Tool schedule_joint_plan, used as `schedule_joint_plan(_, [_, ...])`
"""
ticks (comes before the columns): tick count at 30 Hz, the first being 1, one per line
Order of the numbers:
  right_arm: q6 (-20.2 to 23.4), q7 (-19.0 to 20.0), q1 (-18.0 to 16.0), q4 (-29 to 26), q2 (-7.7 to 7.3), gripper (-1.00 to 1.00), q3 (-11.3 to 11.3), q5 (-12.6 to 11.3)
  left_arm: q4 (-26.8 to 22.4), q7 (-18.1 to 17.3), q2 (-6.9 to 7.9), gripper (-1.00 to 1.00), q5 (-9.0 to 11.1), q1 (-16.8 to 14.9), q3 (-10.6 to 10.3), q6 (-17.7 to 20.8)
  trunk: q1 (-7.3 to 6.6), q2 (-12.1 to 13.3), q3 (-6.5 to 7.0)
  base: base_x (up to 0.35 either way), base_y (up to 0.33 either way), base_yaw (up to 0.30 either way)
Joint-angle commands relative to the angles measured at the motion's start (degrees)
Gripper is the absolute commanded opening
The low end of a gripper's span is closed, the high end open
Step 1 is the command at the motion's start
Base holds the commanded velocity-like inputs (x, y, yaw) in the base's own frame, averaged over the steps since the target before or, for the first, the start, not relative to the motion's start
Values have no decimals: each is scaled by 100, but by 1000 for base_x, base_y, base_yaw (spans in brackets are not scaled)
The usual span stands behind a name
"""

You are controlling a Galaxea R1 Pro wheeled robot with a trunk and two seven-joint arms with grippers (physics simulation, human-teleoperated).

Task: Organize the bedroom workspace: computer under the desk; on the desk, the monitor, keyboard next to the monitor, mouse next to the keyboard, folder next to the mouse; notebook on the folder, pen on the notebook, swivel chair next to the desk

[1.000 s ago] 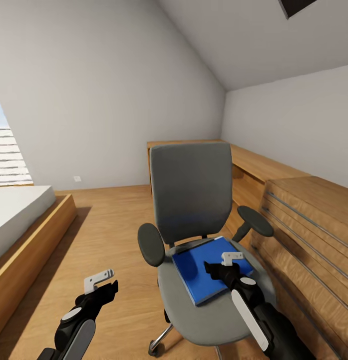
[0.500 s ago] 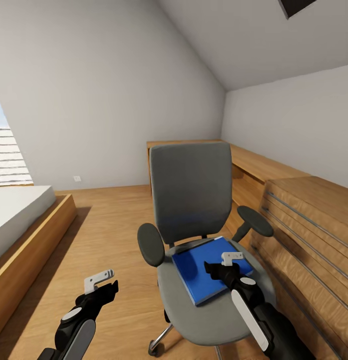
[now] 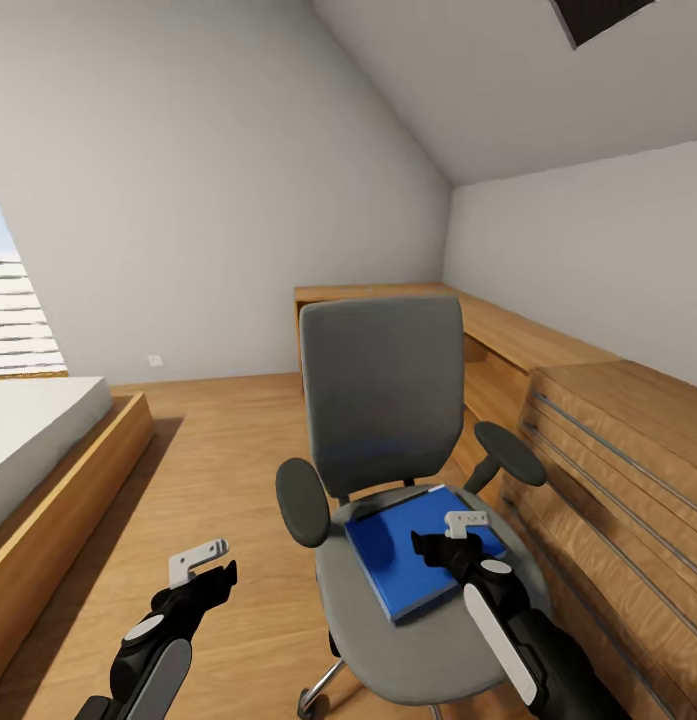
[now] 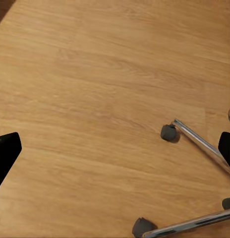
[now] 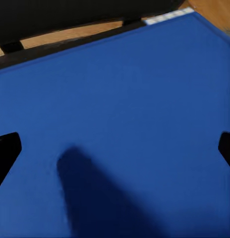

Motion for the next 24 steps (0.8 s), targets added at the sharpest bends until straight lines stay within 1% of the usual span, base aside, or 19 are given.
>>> schedule_joint_plan(1, [16,-57,-5,-8,-6,100,22,-61,-8,57,6,100,51,-4,-14,7,-24,39,12,0,0,0])
schedule_joint_plan(12, [12,-54,-5,-8,-5,100,24,-67,-5,58,6,100,43,-3,-21,7,-265,480,210,0,0,0])
schedule_joint_plan(24, [28,-52,-5,-247,4,100,25,-125,10,58,6,100,42,-4,-22,12,-265,480,210,0,0,0])
